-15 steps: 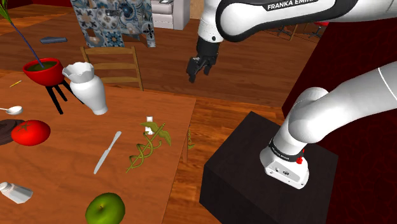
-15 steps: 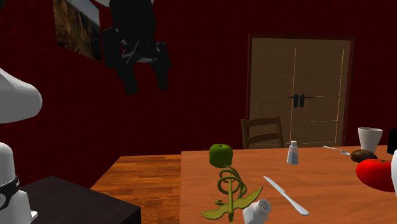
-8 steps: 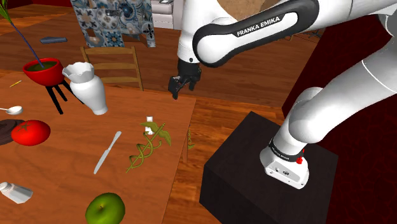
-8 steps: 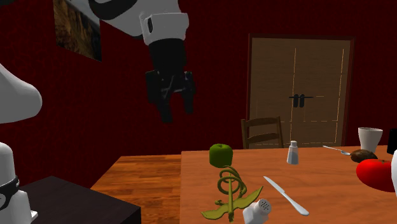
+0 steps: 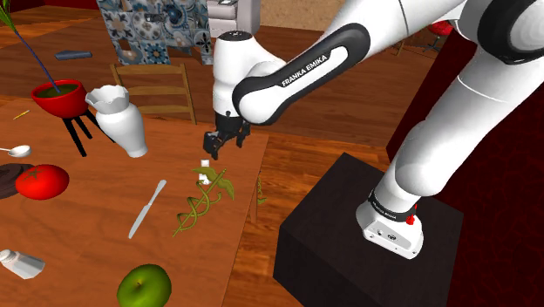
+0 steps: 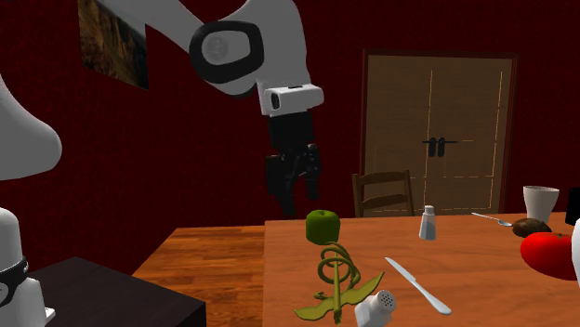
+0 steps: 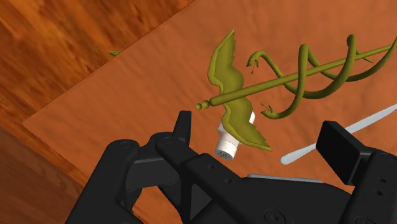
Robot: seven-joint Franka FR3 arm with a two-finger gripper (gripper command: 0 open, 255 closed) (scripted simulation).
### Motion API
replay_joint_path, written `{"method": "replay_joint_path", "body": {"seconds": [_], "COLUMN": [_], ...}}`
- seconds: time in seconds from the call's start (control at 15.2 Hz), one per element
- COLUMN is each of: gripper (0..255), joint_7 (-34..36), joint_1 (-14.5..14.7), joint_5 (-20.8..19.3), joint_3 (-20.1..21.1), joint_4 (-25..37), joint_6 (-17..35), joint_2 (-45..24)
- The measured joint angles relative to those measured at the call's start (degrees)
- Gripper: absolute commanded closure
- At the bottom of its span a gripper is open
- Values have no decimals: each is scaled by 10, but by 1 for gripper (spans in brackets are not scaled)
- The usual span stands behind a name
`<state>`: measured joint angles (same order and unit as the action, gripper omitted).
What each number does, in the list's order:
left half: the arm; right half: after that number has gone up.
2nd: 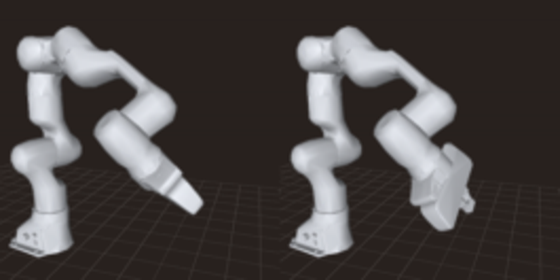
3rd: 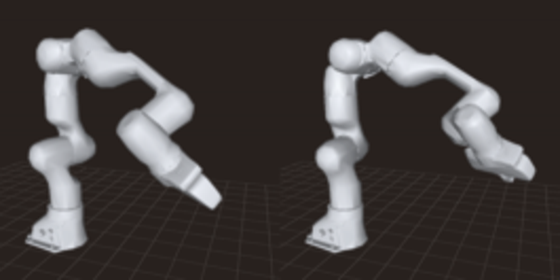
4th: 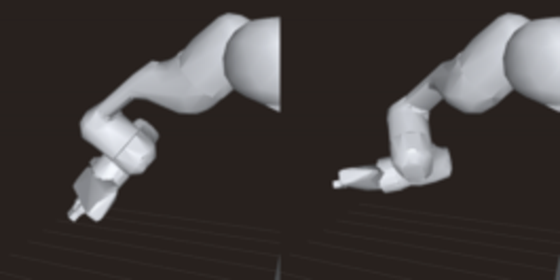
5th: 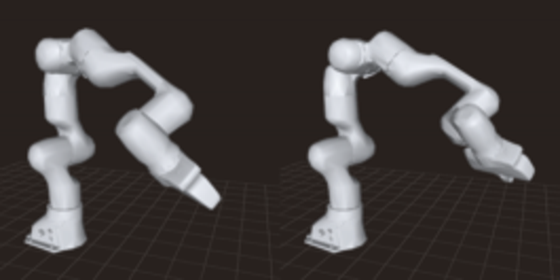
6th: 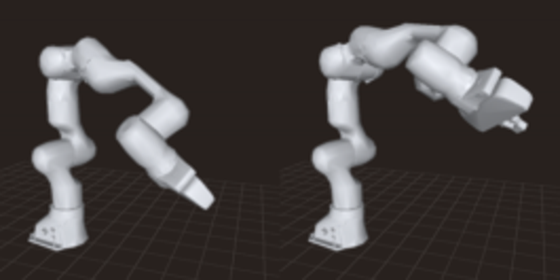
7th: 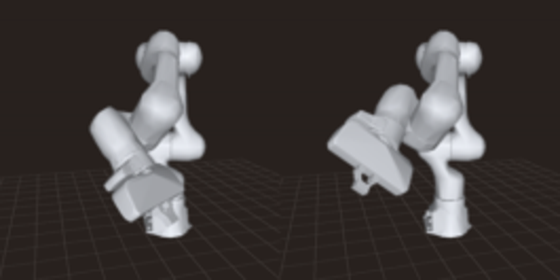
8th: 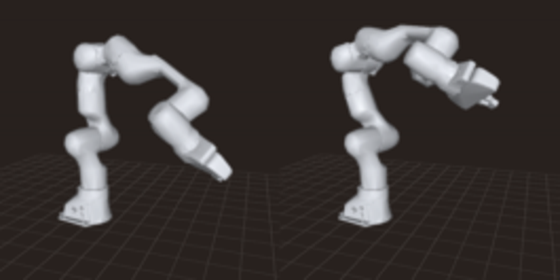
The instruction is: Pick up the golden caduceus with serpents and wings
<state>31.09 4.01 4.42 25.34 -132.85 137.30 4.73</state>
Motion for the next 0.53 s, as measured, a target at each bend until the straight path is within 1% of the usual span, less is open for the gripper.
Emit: {"method": "replay_joint_path", "body": {"seconds": [0.2,0.33,0.53], "gripper": [0,0,0], "joint_7": [59,96,152], "joint_1": [7,16,40], "joint_5": [-42,-75,-121], "joint_3": [14,15,8], "joint_4": [34,65,114], "joint_6": [24,36,48], "joint_2": [-68,-118,-192]}}
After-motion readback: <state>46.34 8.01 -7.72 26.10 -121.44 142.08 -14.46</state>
